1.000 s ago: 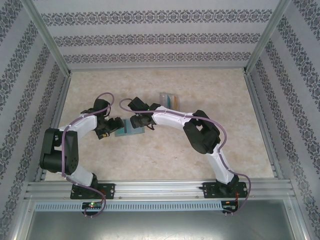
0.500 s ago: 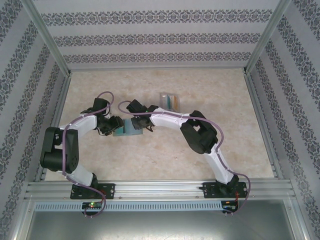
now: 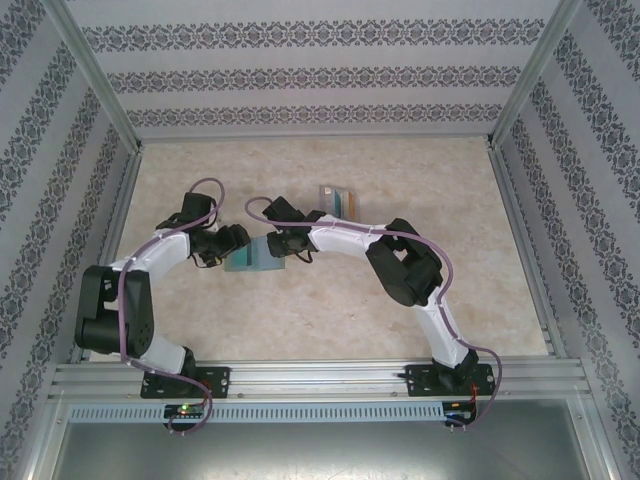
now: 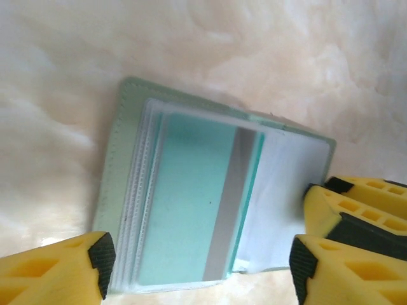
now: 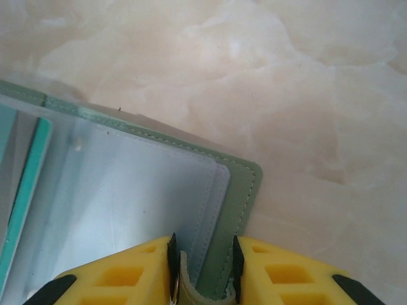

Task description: Put the credit cards into the card holder

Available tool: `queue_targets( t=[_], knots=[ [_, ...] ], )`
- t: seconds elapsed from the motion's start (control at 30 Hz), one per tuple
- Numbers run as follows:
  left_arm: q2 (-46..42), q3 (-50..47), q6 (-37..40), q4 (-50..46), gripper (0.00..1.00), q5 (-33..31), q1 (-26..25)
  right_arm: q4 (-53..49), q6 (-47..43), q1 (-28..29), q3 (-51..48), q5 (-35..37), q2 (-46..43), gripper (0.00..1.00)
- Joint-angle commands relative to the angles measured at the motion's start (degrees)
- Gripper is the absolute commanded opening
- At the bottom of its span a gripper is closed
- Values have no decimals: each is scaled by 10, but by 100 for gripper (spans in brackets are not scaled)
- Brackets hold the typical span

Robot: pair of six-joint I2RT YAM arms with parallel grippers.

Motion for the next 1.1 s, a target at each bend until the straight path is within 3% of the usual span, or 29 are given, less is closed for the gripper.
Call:
queue_targets(
  t=[0.0, 0.23, 0.63, 1.07],
  knots=[
    [-18, 1, -10, -39, 79, -87, 5, -6, 11, -3, -20, -21, -6, 30],
    [17, -23, -19, 17, 79, -57, 6, 0, 11, -5, -29, -23, -13, 30],
    [59, -46, -12, 110, 71, 19, 6, 9, 13, -6, -36, -28, -18, 29],
    [0, -86, -26, 210, 67, 106, 6, 15, 16, -6, -32, -33, -15, 28]
  ],
)
